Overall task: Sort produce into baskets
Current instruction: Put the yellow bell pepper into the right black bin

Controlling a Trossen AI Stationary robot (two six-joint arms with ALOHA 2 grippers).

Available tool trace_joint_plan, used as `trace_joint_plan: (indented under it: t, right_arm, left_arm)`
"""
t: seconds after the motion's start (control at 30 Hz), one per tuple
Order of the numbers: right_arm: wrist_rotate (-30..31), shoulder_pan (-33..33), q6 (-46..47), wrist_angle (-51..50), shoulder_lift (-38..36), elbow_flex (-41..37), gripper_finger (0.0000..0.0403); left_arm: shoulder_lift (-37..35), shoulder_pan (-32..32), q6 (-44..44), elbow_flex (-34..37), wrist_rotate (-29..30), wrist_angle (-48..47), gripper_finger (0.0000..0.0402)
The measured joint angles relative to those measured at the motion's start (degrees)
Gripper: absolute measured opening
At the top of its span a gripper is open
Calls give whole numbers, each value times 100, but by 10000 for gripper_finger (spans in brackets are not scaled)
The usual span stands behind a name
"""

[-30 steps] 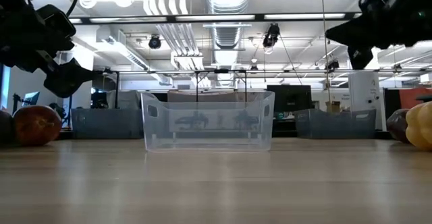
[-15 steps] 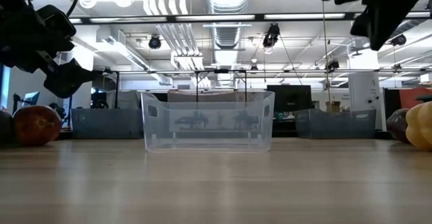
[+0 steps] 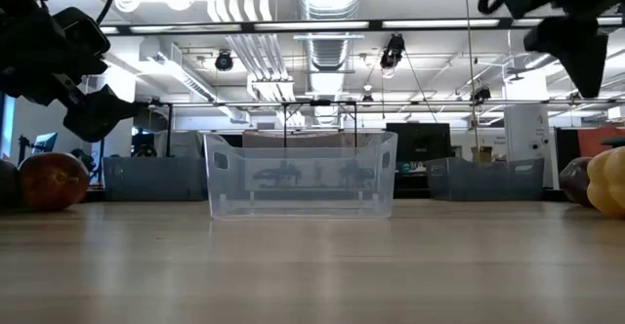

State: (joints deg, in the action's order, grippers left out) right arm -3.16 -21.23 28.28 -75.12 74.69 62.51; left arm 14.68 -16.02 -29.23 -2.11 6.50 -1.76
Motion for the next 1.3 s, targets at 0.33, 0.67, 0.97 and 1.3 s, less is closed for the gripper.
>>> trace_joint_plan:
  t: [0.33,0.67,0.97,1.3]
  right_arm:
    - [-135,138,-281,524,313,-1048,385]
    - [57,177,-85,1282,418,-1733,341]
    - [528,704,366,432,338,-152,299]
    - [2123,4354,-319,264,402,751,299]
  left_arm:
    - [0,1,-1,0,0,0,286]
    - [0,1,-2,0,0,0,286]
    - [0,1,-1,0,0,0,286]
    - [8,-1,292,0,303,270,286]
